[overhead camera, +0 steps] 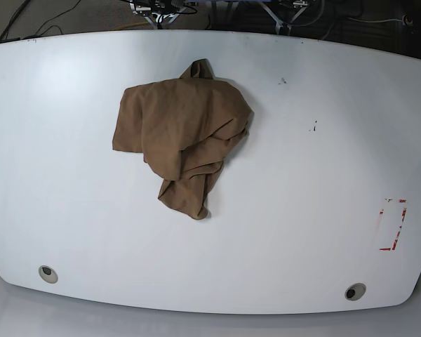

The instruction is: Layout the t-shirt on the table in an organized manner, then fold the t-shirt properly

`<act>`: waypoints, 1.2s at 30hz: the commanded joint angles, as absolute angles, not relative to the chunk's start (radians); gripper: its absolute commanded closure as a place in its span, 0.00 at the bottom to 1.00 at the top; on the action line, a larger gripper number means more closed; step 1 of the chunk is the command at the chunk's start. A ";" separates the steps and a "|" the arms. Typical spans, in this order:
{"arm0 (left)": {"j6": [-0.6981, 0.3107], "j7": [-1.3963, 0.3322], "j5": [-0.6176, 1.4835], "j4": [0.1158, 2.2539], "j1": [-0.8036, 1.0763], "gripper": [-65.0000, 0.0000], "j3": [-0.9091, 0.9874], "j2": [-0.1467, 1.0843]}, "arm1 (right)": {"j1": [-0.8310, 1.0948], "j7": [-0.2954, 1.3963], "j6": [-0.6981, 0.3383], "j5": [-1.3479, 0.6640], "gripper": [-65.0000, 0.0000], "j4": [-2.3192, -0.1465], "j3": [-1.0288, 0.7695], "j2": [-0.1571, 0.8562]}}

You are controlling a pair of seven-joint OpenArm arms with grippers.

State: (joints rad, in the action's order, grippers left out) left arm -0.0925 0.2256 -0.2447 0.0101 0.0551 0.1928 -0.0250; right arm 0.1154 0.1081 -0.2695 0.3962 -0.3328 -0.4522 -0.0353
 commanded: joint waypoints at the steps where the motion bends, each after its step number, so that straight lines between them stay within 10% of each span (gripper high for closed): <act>1: -0.093 0.237 -0.242 0.007 0.051 0.95 0.192 -0.031 | 0.115 0.091 -0.279 0.394 1.00 -0.339 -0.452 -0.034; 36: -0.087 0.234 -0.248 0.007 0.050 0.95 0.190 -0.032 | 0.115 0.083 -0.278 0.391 1.00 -0.345 -0.453 -0.035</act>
State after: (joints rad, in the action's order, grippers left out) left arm -0.0864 0.2325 -0.2455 0.0074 0.0444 0.1921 -0.0326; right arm 0.1146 0.0826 -0.2695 0.3958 -0.3389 -0.4522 -0.0364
